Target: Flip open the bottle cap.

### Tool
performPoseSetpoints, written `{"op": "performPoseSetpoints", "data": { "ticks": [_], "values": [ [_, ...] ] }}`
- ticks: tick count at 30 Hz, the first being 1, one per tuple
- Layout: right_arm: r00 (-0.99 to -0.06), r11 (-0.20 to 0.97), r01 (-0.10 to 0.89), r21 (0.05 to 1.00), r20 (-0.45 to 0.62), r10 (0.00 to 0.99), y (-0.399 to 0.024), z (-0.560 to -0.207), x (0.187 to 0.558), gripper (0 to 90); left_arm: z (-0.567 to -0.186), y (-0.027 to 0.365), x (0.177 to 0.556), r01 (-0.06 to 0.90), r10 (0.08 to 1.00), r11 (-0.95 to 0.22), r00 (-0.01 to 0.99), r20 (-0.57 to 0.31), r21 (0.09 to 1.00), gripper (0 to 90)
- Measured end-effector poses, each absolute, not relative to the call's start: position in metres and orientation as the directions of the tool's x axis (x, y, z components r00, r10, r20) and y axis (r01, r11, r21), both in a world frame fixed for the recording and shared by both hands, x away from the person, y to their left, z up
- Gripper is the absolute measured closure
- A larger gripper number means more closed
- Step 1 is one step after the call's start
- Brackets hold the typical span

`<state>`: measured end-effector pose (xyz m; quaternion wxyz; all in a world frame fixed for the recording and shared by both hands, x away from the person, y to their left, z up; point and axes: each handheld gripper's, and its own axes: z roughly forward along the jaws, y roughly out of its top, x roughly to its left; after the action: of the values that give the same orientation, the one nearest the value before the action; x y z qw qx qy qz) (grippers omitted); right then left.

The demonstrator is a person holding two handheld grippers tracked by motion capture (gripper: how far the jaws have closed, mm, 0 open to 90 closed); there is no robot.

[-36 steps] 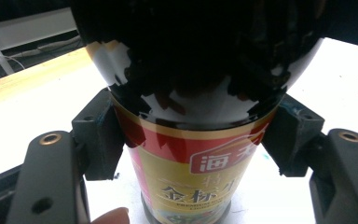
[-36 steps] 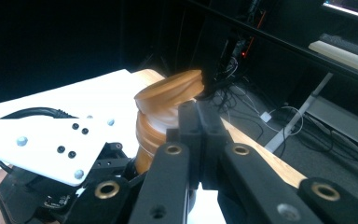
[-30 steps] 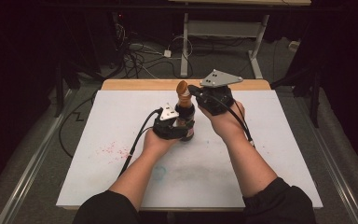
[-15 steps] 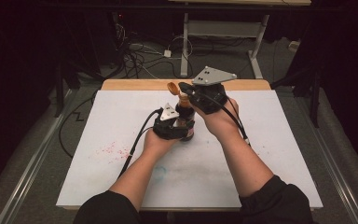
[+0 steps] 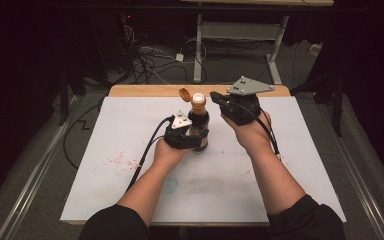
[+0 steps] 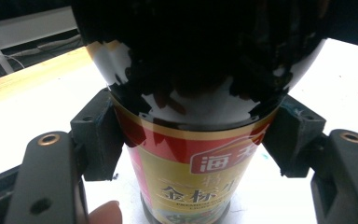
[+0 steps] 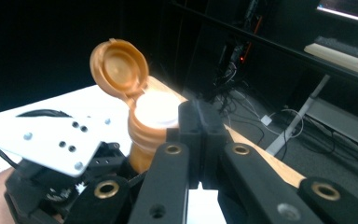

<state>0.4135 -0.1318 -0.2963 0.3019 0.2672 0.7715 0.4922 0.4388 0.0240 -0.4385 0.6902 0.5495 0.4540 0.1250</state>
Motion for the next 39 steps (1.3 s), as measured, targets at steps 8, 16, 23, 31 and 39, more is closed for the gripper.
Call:
{"op": "performPoseSetpoints", "data": {
  "ticks": [8, 16, 23, 31, 39],
  "values": [
    [-0.663, 0.367, 0.152, 0.918, -0.181, 0.726, -0.145, -0.314, 0.417, 90.0, -0.439, 0.028, 0.438, 0.334, 0.682, 0.309, 0.574, -0.452, 0.890, 28.0],
    [-0.652, 0.351, 0.209, 0.913, -0.138, 0.745, -0.158, -0.343, 0.421, 90.0, -0.438, 0.028, 0.439, 0.339, 0.680, 0.313, 0.572, -0.458, 0.887, 27.8],
    [-0.642, 0.338, 0.260, 0.904, -0.100, 0.760, -0.168, -0.372, 0.425, 90.0, -0.439, 0.028, 0.439, 0.339, 0.677, 0.316, 0.573, -0.461, 0.886, 27.6],
    [-0.635, 0.329, 0.318, 0.889, -0.058, 0.771, -0.175, -0.405, 0.429, 77.9, -0.440, 0.031, 0.438, 0.363, 0.668, 0.312, 0.573, -0.475, 0.878, 24.9],
    [-0.630, 0.323, 0.349, 0.880, -0.035, 0.776, -0.180, -0.426, 0.428, 63.1, -0.455, 0.048, 0.439, 0.407, 0.684, 0.208, 0.589, -0.429, 0.890, 16.6]
  ]
}}
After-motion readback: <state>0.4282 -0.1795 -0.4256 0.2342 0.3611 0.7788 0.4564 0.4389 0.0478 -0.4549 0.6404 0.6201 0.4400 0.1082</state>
